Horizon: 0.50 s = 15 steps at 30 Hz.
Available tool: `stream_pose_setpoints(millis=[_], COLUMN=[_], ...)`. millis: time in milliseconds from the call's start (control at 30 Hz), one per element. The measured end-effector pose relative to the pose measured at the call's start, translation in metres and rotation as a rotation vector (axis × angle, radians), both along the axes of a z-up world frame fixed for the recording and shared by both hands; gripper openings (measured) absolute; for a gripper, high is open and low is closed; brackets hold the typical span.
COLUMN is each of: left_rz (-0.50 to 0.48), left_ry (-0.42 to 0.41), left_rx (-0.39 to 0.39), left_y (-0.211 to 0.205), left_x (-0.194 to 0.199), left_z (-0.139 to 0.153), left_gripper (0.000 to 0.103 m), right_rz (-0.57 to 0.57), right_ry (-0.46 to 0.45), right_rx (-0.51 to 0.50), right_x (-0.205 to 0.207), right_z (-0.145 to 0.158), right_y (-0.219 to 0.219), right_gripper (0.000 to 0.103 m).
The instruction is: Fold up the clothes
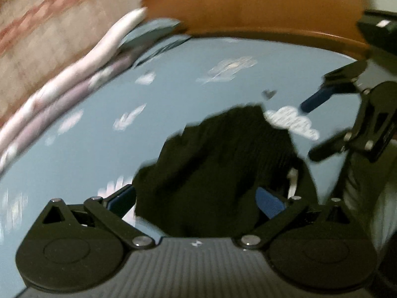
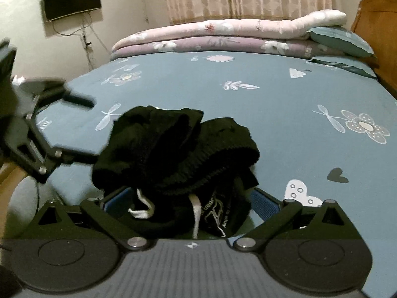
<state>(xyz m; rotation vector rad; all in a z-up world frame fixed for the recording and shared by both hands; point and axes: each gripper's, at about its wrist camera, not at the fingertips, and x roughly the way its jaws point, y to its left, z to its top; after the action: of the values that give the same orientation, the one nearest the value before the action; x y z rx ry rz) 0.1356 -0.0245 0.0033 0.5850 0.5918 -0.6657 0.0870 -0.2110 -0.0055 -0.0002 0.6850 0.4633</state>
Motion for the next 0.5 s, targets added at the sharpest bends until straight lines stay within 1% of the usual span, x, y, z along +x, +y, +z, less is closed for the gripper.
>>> stream_pose_setpoints(millis=[67,100,133,167,200,233,267,333,367,433,500], left_rz=[-0.077,-0.114,-0.143,-0.167,-0.178,-0.181,-0.184,-0.187,-0.194,-0.209,-0.246], left_ry=[-0.026,-0.039,-0.032,-0.004,0.031,0.068,0.101,0.118,0.117,0.111,0.132], left_rx=[0.023,0.036,0.047,0.053,0.055,0.054,0.057,0.066,0.066,0.055,0.046], left_y=[-0.014,-0.020,-0.025,-0.030,-0.033,-0.034,-0.036,-0.037,-0.036,-0.031,-0.025], left_x=[0.006,0.011,0.019,0.027,0.035,0.042,0.050,0.058,0.061,0.066,0.071], left_z=[0.009,0.012,0.013,0.013,0.012,0.010,0.006,0.000,-0.002,-0.002,-0.001], left_gripper=[0.102,0.101,0.093,0.072,0.060,0.037,0.027,0.025,0.027,0.033,0.034], right_rz=[0.016,0.021,0.026,0.031,0.034,0.037,0.040,0.051,0.056,0.055,0.052], right_ry=[0.012,0.016,0.020,0.024,0.029,0.035,0.040,0.047,0.056,0.065,0.071], right_rx=[0.018,0.018,0.016,0.015,0.017,0.019,0.021,0.021,0.019,0.010,0.005], right_x=[0.002,0.002,0.001,0.001,0.002,0.003,0.004,0.003,0.004,0.004,0.005], right_z=[0.002,0.002,0.002,0.001,0.001,0.000,-0.001,0.000,-0.001,-0.003,-0.004], right_y=[-0.002,-0.002,-0.002,-0.001,-0.002,-0.002,-0.002,-0.003,-0.003,-0.002,-0.002], right_gripper=[0.096,0.092,0.087,0.085,0.080,0.078,0.076,0.066,0.066,0.066,0.066])
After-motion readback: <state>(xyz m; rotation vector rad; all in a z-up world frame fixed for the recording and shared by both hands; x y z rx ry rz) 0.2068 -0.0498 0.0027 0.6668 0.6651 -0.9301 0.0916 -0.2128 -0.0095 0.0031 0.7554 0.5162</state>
